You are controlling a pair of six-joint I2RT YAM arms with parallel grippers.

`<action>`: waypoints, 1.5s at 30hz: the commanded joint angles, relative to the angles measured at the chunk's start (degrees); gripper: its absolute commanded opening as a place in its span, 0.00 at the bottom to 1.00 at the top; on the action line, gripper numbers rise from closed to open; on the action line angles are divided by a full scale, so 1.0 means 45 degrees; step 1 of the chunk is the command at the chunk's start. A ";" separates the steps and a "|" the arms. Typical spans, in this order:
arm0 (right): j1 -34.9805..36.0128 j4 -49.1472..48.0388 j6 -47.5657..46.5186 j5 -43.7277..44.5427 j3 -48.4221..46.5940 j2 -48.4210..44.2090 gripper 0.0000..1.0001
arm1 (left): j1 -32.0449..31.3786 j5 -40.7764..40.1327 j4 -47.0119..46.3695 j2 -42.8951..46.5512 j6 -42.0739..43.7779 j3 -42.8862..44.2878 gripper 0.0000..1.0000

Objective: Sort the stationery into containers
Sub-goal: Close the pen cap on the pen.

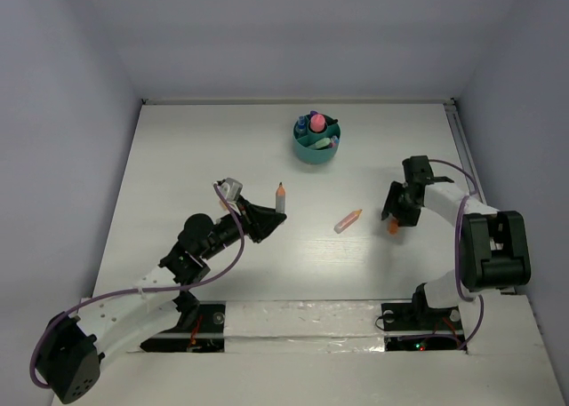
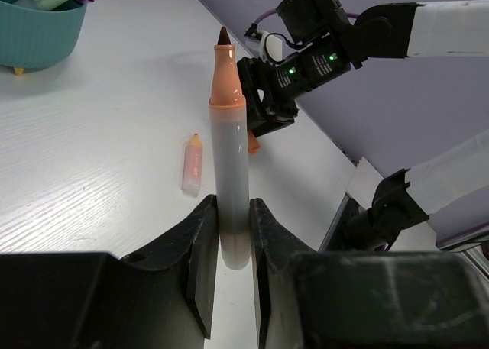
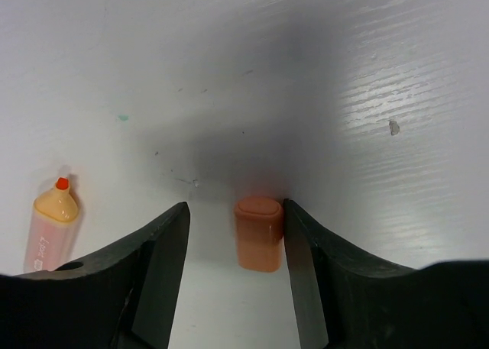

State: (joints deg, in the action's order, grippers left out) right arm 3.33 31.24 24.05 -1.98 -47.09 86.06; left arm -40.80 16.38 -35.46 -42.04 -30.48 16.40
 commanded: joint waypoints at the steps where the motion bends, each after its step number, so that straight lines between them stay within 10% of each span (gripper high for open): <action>1: 0.0138 0.0518 0.0260 -0.0089 0.0074 0.0036 0.57 | -0.0055 -0.0007 -0.0381 0.0299 0.0191 0.0007 0.00; 8: 0.0138 0.0401 0.0573 0.0928 0.0113 0.0114 0.48 | -0.0172 -0.0008 -0.0362 0.0280 0.0211 0.0026 0.00; 17: 0.0138 0.0167 0.0592 0.1085 -0.0004 -0.0587 0.09 | -0.0173 0.0148 -0.0537 0.0066 0.0191 0.0026 0.00; 29: 0.3548 -0.3539 0.2876 -0.0771 -0.1781 -0.5237 0.10 | -0.0173 0.1730 -0.2236 -0.1127 0.0191 -0.0246 0.00; 36: 0.7239 -0.9455 0.3640 0.0359 -0.2053 -0.4050 0.10 | -0.0173 0.1634 -0.2705 -0.1203 0.0387 -0.0481 0.00; 45: 0.8906 -1.0966 0.2761 0.1417 -0.3265 -0.2075 0.10 | -0.0173 0.0715 -0.2158 -0.1574 0.0855 -0.0384 0.00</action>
State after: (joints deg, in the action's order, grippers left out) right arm 42.85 -10.79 37.78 1.85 -58.30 76.55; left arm -41.28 20.53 -42.46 -48.62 -28.27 14.46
